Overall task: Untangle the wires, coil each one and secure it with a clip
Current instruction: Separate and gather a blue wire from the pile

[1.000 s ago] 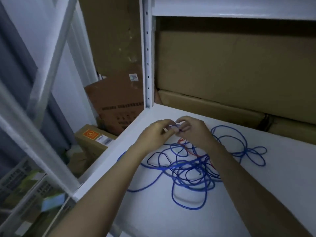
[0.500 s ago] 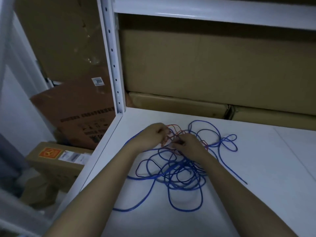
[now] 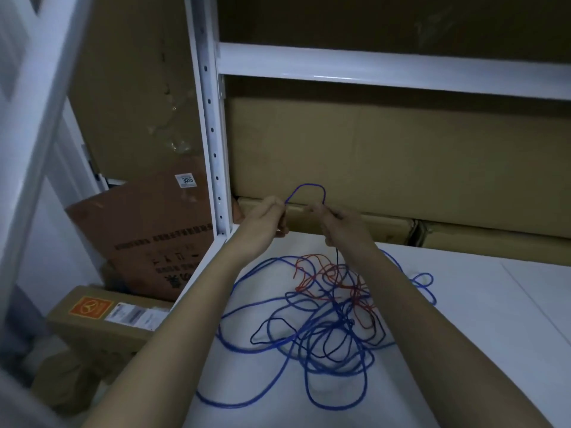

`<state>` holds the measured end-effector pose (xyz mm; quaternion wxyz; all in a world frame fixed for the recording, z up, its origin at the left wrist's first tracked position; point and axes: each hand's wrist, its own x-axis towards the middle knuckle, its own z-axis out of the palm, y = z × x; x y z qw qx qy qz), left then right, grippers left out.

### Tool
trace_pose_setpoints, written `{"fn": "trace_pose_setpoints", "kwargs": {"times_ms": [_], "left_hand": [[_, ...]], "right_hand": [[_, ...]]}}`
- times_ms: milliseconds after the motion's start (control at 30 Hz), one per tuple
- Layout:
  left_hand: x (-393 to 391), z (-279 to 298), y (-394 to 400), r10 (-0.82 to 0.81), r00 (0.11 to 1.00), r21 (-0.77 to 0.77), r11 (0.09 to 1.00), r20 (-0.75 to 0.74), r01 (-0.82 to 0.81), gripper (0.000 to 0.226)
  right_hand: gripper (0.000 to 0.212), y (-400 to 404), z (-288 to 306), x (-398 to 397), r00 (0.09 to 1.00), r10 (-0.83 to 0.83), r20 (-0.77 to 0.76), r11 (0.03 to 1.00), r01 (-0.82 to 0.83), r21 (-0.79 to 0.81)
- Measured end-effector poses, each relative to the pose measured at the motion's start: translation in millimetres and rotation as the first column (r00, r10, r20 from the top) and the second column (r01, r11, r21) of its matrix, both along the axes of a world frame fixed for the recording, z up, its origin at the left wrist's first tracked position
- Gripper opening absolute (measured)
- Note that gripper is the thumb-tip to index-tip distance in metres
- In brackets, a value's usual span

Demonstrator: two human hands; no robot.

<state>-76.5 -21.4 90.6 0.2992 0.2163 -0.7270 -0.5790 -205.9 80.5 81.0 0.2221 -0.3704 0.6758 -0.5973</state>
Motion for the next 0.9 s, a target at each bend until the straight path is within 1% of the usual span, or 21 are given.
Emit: {"fn": "trace_pose_setpoints", "kwargs": {"times_ms": [33, 100, 167, 233, 333, 433, 467, 567, 633, 700, 733, 767, 800, 833, 900], "left_hand": [[-0.7, 4.8, 1.9, -0.009, 1.0, -0.046, 0.999, -0.023, 0.008, 0.031], [-2.4, 15.1, 5.1, 0.001, 0.997, -0.161, 0.987, -0.071, -0.013, 0.04], [-5.1, 24.0, 6.3, -0.013, 0.99, -0.207, 0.978, -0.139, -0.017, 0.041], [-8.7, 33.0, 6.6, -0.039, 0.979, -0.186, 0.983, -0.201, 0.001, 0.036], [-14.2, 43.6, 8.8, -0.027, 0.965, -0.159, 0.987, -0.262, -0.016, 0.027], [-17.0, 46.7, 9.1, -0.026, 0.969, -0.1, 0.995, -0.244, 0.001, 0.024], [-17.2, 46.2, 9.6, -0.032, 0.971, -0.072, 0.997, -0.236, 0.015, 0.024], [-16.9, 49.7, 16.6, -0.06, 0.97, -0.027, 0.998, -0.236, 0.056, 0.023], [-18.2, 58.1, 20.5, -0.102, 0.965, -0.025, 0.995, -0.24, 0.098, 0.024], [-19.8, 69.2, 21.1, -0.13, 0.957, -0.02, 0.991, -0.26, 0.13, 0.025], [-20.4, 73.6, 19.9, -0.133, 0.951, -0.012, 0.991, -0.279, 0.135, 0.026], [-20.3, 76.4, 19.0, -0.125, 0.945, 0.01, 0.991, -0.303, 0.135, 0.027], [-18.8, 77.3, 18.5, -0.111, 0.937, 0.052, 0.989, -0.332, 0.136, 0.028], [-17.2, 76.6, 18.8, -0.096, 0.926, 0.104, 0.984, -0.366, 0.144, 0.029], [-12.9, 69.6, 20.5, -0.073, 0.901, 0.218, 0.959, -0.428, 0.182, 0.028]], "right_hand": [[0.026, -1.6, 5.1, 0.0, 0.999, -0.003, -0.054, 1.0, 0.004, 0.008], [0.028, -3.2, 18.3, 0.5, 0.994, -0.003, -0.11, 1.0, 0.001, -0.017], [0.026, -4.8, 32.8, 0.3, 0.988, -0.021, -0.153, 0.998, 0.013, -0.056], [0.026, -8.2, 48.7, -0.2, 0.983, -0.059, -0.174, 0.991, 0.037, -0.127], [0.027, -13.7, 69.9, -4.6, 0.974, -0.131, -0.184, 0.965, 0.083, -0.247], [0.02, -15.1, 78.3, -6.5, 0.953, -0.239, -0.183, 0.917, 0.16, -0.367], [0.018, -15.4, 78.2, -7.0, 0.938, -0.279, -0.204, 0.901, 0.182, -0.395], [0.011, -18.5, 85.9, -12.4, 0.861, -0.391, -0.325, 0.855, 0.209, -0.474], [0.01, -21.2, 104.9, -16.8, 0.78, -0.457, -0.428, 0.833, 0.207, -0.514], [0.012, -21.9, 124.8, -19.5, 0.663, -0.508, -0.55, 0.821, 0.18, -0.542], [0.012, -22.1, 129.2, -21.3, 0.611, -0.531, -0.587, 0.813, 0.171, -0.557], [0.012, -22.1, 128.3, -22.7, 0.601, -0.538, -0.591, 0.809, 0.171, -0.563], [0.012, -22.6, 121.8, -24.1, 0.64, -0.52, -0.567, 0.818, 0.18, -0.547], [0.012, -23.2, 110.7, -25.2, 0.698, -0.477, -0.534, 0.842, 0.188, -0.506], [0.012, -23.8, 78.8, -25.9, 0.802, -0.34, -0.491, 0.916, 0.166, -0.365]]}}
